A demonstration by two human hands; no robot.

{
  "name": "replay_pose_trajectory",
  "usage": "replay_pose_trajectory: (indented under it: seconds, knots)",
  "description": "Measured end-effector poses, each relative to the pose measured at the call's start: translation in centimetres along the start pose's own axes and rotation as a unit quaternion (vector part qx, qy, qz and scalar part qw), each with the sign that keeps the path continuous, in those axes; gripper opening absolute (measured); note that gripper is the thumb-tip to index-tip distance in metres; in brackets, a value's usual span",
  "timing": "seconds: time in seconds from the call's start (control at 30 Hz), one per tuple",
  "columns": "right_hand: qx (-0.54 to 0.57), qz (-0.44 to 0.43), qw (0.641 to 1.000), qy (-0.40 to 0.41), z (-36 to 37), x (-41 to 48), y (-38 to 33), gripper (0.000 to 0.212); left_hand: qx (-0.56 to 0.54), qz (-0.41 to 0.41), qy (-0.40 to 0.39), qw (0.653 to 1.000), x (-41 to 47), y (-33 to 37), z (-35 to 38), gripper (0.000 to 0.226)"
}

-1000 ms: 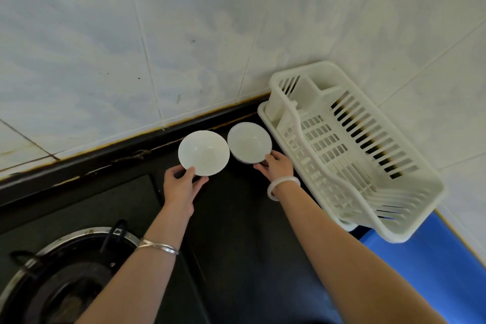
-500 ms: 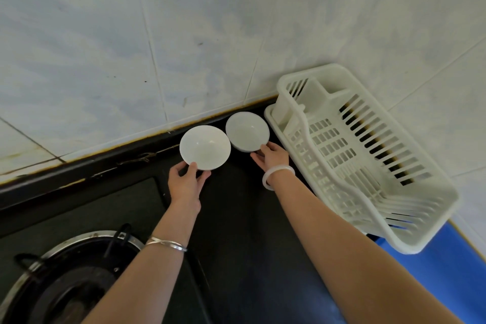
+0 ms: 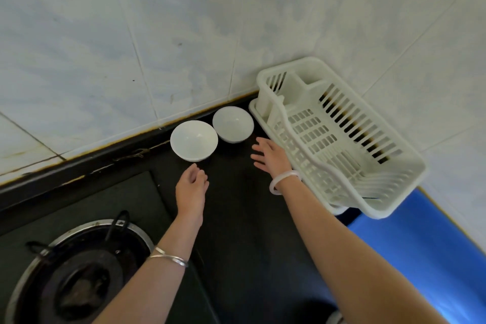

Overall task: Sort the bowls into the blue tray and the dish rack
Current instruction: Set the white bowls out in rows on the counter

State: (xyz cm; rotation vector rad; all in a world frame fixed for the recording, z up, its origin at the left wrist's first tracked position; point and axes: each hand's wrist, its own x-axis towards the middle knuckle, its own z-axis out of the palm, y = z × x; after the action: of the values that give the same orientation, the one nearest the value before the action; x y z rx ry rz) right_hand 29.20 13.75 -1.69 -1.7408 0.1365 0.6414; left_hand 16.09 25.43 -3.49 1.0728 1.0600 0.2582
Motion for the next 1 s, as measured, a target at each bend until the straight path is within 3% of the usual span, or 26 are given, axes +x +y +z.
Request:
replay_pose_trajectory:
  seconds: [0.13, 0.27, 0.4, 0.6, 0.7, 0.83, 1.0]
  knots:
    - [-0.064, -0.053, 0.997, 0.004, -4.0, -6.6, 0.7, 0.02, 0.181, 0.067, -0.113, 0.975, -4.9, -1.8, 0.5, 0.035]
    - [-0.139, -0.079, 0.986, 0.045, -9.1, -13.6, 3.0, 0.021, 0.338, 0.142, -0.207, 0.907, -10.2, -4.2, 1.8, 0.031]
    - [-0.231, -0.059, 0.965, 0.106, -14.5, -20.1, 6.8, 0.022, 0.42, 0.191, -0.275, 0.843, -15.6, -7.5, 3.6, 0.031]
    - [-0.355, -0.01, 0.907, 0.225, -20.1, -27.7, 13.8, 0.026, 0.499, 0.213, -0.319, 0.778, -21.5, -12.7, 4.8, 0.036]
    - [-0.384, 0.028, 0.893, 0.231, -21.5, -29.9, 16.5, 0.032, 0.523, 0.203, -0.329, 0.76, -23.0, -14.6, 4.8, 0.04]
    - [-0.375, 0.052, 0.894, 0.241, -21.6, -30.9, 17.8, 0.013, 0.536, 0.213, -0.313, 0.755, -23.8, -15.6, 4.7, 0.042]
    - [-0.425, 0.075, 0.869, 0.243, -21.2, -30.4, 17.3, 0.015, 0.544, 0.221, -0.298, 0.752, -24.1, -15.7, 4.9, 0.041]
